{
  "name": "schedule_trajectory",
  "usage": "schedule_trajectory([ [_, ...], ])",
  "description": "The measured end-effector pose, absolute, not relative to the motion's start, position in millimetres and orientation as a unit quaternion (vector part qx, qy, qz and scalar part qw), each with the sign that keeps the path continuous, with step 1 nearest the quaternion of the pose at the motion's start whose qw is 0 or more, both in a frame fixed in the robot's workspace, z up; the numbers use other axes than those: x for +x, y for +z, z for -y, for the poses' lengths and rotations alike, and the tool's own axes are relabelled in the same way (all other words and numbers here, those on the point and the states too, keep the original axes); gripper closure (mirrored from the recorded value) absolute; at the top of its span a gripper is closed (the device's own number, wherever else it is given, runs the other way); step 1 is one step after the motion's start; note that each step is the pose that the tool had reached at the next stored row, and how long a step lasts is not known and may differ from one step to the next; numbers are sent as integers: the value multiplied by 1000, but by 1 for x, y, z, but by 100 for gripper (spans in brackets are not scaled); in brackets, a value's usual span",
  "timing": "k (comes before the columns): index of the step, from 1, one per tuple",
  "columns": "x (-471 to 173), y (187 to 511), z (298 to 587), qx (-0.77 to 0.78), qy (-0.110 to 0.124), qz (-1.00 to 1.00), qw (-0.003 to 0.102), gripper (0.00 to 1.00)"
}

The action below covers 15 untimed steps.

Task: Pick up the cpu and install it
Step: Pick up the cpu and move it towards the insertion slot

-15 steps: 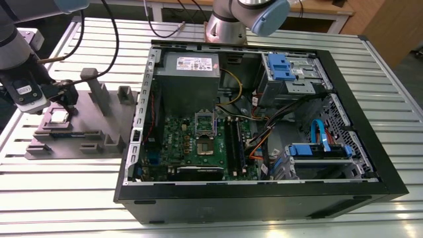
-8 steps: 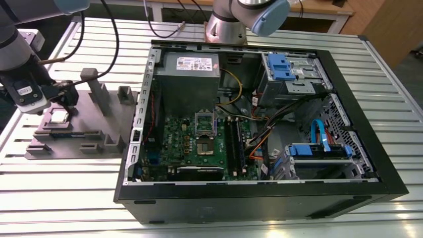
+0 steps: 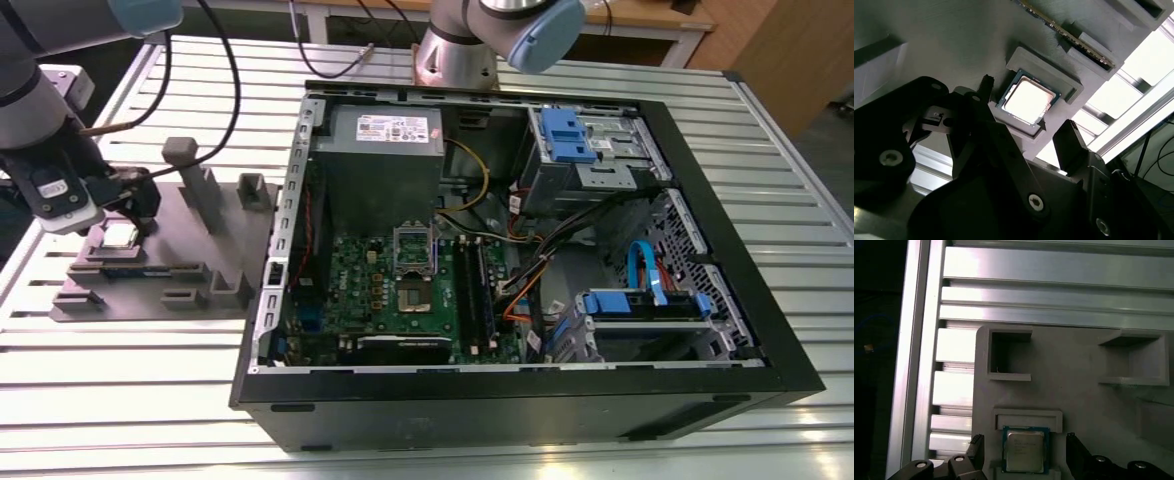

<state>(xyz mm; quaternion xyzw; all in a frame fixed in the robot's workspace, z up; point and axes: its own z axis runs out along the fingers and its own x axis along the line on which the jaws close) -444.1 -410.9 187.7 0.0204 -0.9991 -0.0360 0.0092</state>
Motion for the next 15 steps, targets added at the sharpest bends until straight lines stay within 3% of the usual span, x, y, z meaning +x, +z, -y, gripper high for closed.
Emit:
schedule_trajectory([
  [15,-444,182,411,19,-35,999,9,25],
])
